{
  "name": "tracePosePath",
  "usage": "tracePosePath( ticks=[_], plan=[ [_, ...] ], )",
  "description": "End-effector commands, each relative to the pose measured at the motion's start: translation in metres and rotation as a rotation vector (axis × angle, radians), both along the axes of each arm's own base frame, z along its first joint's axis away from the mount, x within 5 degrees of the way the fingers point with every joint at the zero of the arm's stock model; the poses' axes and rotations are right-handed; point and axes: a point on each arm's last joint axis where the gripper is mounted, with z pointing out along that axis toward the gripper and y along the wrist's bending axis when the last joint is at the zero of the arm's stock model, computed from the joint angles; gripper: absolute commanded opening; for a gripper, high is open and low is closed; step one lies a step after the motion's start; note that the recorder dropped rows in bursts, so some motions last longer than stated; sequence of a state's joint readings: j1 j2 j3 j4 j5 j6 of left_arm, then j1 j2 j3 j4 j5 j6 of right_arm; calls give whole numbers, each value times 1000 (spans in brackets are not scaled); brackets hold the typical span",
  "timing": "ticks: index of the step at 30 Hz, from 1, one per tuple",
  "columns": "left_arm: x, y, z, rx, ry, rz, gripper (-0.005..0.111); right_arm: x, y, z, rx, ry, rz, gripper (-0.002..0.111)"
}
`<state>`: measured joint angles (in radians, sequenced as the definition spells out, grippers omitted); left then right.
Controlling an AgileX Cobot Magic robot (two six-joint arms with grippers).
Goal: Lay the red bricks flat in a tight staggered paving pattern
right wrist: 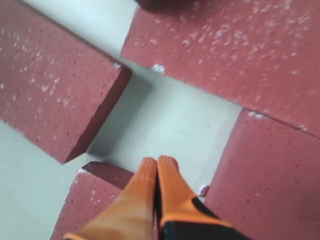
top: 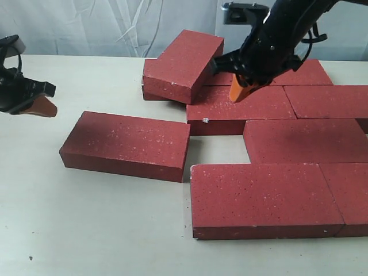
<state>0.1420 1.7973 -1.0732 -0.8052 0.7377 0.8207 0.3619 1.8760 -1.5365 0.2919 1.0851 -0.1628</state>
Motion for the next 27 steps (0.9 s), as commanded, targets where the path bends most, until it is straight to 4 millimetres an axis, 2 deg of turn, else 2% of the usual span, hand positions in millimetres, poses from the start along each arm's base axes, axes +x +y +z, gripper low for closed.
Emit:
tracePosePath(
  ticks=[1, 8, 17, 22, 27],
  plan=[
    [1, 10, -2, 76, 25, 68, 0, -19, 22, -11, -7, 28, 90, -1],
    [1, 9, -15, 59, 56, 89, 0, -47, 56, -24, -24, 44, 227, -1],
    [2, 9, -21, 49, 77, 90, 0, -94, 99, -53, -27, 43, 363, -1],
    [3, 9, -35, 45, 117, 89, 0, -105, 120, -63, 16, 32, 377, -1],
    [4, 8, -46, 28, 150, 98, 0, -103, 132, -78, 39, 16, 348, -1]
  ],
)
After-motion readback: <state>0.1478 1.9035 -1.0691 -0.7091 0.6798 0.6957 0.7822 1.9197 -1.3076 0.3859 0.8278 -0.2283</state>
